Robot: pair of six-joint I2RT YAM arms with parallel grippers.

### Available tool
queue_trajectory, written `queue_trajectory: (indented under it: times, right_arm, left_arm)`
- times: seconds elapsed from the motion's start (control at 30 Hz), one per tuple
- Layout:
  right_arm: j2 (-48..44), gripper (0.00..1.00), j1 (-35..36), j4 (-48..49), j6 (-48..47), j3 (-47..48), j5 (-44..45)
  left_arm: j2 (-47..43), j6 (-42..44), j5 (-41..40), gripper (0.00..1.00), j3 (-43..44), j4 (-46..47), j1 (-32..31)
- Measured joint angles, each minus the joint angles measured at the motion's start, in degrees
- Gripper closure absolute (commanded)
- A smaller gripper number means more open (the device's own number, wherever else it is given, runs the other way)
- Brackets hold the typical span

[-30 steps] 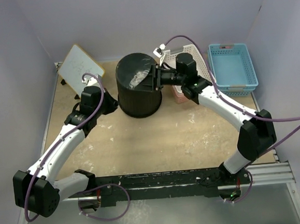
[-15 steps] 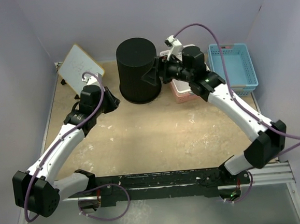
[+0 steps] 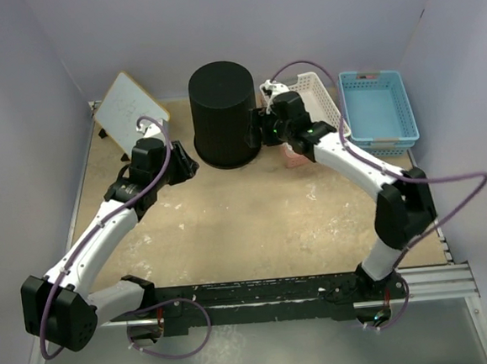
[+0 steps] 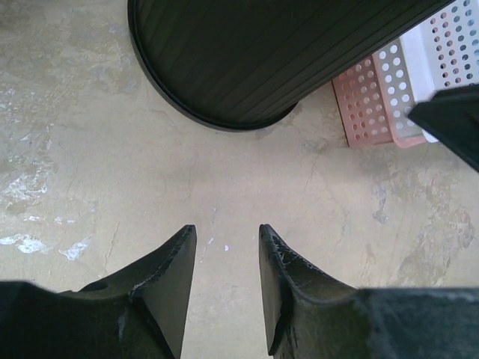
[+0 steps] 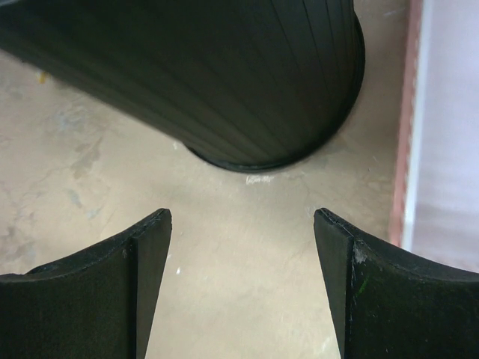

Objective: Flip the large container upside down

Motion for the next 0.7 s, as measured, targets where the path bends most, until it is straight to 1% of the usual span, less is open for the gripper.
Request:
queue_trajectory:
  times: [0.17, 0.23, 0.37, 0.47, 0.57, 0.63, 0.7]
  right_arm:
    - [12.41, 0.21, 0.0, 6.12, -0.81, 6.32, -1.53]
    - [17.59, 0.21, 0.0, 7.96, -0.66, 10.58, -4.37]
    - [27.96, 0.21, 0.11, 9.11, 0.02, 22.56, -10.27]
    - [33.42, 0.2, 0.13, 6.4, -0.61, 31.56, -13.9]
    - [32.5, 0.17, 0.11, 3.37, -2.54, 32.74, -15.5]
    - [28.87, 0.16, -0.11, 2.56, -4.11, 29.68, -14.69]
    - [22.71, 0.13, -0.35, 2.23, -5.79, 23.78, -11.98]
  left_arm:
    - [-1.16, -0.04, -0.61, 0.63, 0.0, -0.09, 0.0]
    - [-1.77, -0.04, -0.66, 0.63, 0.0, -0.07, 0.0]
    - [-2.05, -0.07, -0.61, 0.62, 0.0, 0.0, 0.0]
    - [-2.03, -0.07, -0.57, 0.62, 0.0, 0.02, -0.02]
    - [-1.81, -0.07, -0.52, 0.61, 0.0, 0.04, -0.02]
    - [-1.49, -0.07, -0.42, 0.58, 0.0, 0.07, -0.02]
    - [-1.05, -0.07, -0.28, 0.56, 0.0, 0.17, -0.02]
